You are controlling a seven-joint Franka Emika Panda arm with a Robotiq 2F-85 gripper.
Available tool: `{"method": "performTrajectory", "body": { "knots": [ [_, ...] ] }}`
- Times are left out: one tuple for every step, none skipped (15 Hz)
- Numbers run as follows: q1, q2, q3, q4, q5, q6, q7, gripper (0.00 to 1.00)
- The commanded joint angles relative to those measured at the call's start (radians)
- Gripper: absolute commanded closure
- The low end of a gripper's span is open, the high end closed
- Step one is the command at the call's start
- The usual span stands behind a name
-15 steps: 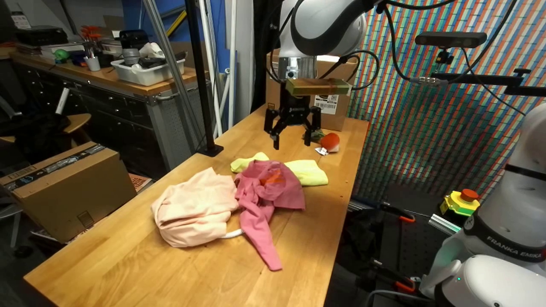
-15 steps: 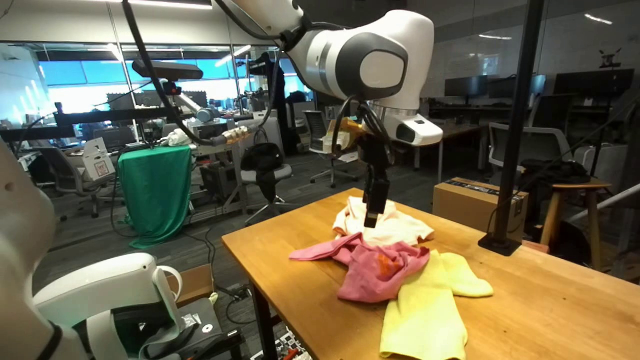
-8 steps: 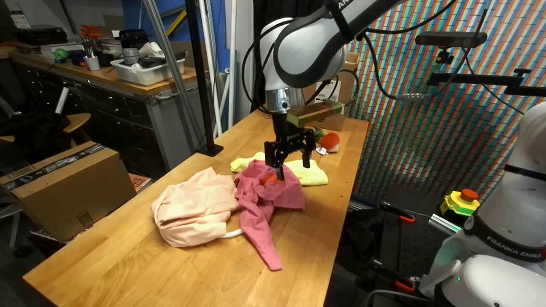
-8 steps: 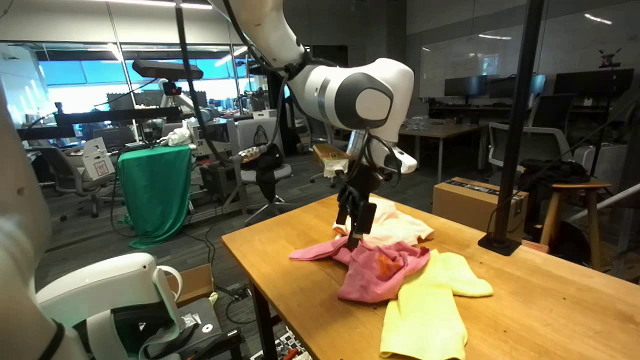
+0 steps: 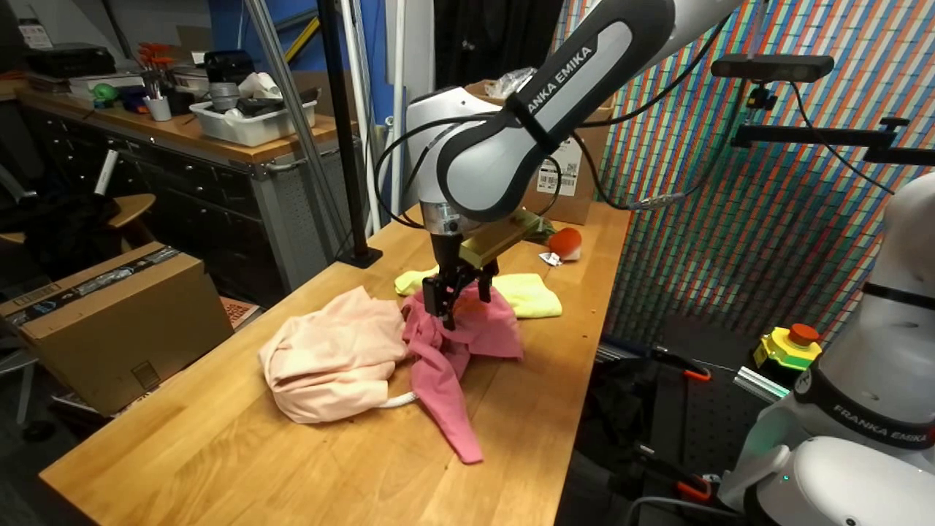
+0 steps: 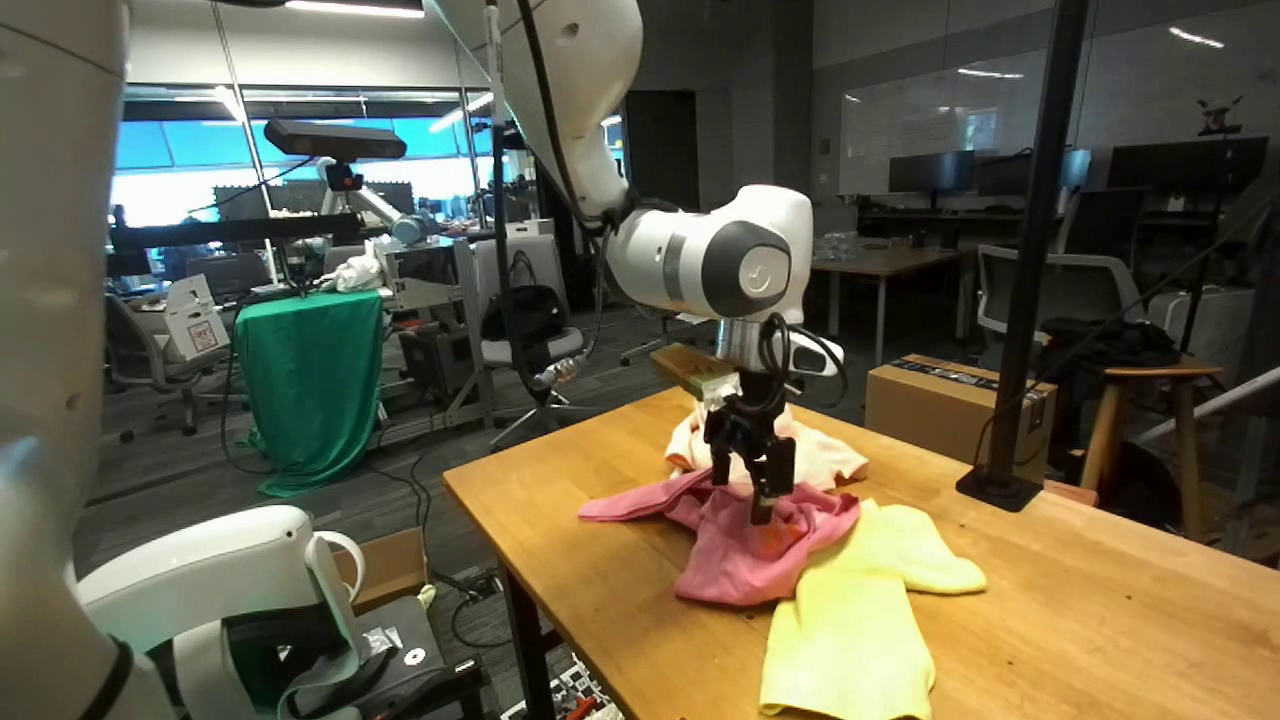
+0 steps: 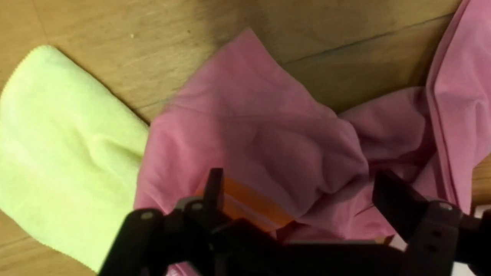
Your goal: Separate the objects on the table.
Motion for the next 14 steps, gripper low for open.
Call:
{"method": "performTrajectory", "body": {
  "knots": [
    [0.014,0.06,-0.022,0.048,-0.026,0.068,-0.022,0.0],
    [0.013,0.07,-0.024,0.053,-0.023,0.079,-0.027,0.0],
    [0.013,0.077,-0.029,0.054,-0.023,0.093,-0.027,0.0],
    [0.012,0.084,-0.031,0.056,-0.02,0.1,-0.031,0.0],
    [0.012,0.088,-0.033,0.054,-0.019,0.108,-0.035,0.0],
    [0.012,0.092,-0.034,0.055,-0.016,0.112,-0.037,0.0],
    [0.013,0.097,-0.036,0.055,-0.017,0.114,-0.039,0.0],
    [0.015,0.1,-0.038,0.055,-0.018,0.117,-0.036,0.0],
    [0.017,0.101,-0.039,0.054,-0.02,0.117,-0.037,0.01],
    [0.019,0.1,-0.039,0.053,-0.019,0.116,-0.035,0.26],
    [0.019,0.1,-0.037,0.054,-0.019,0.109,-0.039,0.26],
    [0.024,0.096,-0.04,0.053,-0.022,0.104,-0.03,0.3],
    [0.027,0.095,-0.041,0.053,-0.024,0.104,-0.024,0.4],
    [0.028,0.094,-0.041,0.053,-0.024,0.104,-0.025,0.47]
  ]
}}
